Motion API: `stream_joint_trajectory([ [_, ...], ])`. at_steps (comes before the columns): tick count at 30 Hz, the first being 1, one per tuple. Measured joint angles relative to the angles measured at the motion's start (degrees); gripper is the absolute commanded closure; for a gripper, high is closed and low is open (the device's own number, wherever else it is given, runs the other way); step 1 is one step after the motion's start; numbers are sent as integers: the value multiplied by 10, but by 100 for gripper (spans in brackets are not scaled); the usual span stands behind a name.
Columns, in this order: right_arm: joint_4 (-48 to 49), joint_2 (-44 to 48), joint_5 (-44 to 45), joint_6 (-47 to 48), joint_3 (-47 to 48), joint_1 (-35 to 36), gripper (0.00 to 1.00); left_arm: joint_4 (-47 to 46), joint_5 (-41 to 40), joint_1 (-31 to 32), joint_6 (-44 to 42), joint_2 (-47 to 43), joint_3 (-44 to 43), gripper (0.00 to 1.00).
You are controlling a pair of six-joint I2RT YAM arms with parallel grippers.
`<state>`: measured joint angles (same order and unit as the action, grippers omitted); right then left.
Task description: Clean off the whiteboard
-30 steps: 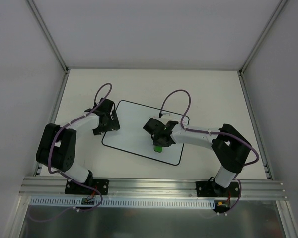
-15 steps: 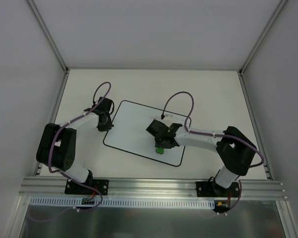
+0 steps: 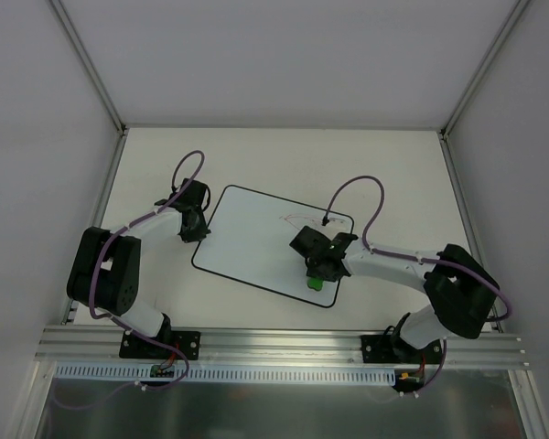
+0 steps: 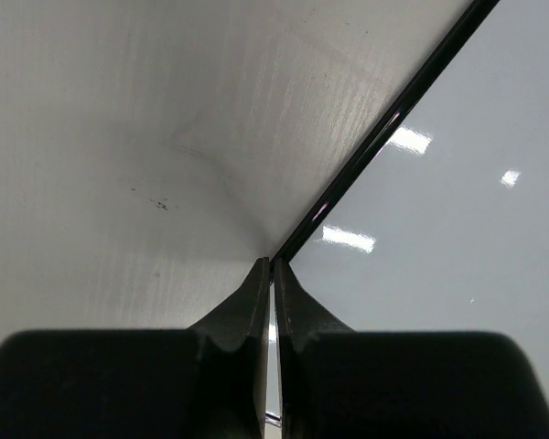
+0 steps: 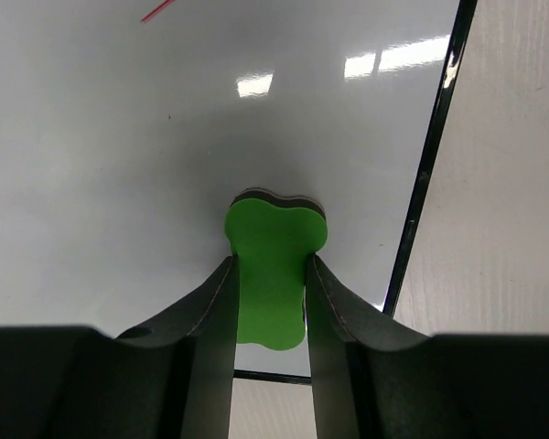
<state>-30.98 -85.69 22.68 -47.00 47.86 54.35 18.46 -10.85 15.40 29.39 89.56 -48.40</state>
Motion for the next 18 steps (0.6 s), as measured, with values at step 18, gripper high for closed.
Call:
stream_joint_trajectory([
  [18, -6, -235, -5, 96, 276, 15, 100, -3, 14, 0, 0, 0, 0, 100],
])
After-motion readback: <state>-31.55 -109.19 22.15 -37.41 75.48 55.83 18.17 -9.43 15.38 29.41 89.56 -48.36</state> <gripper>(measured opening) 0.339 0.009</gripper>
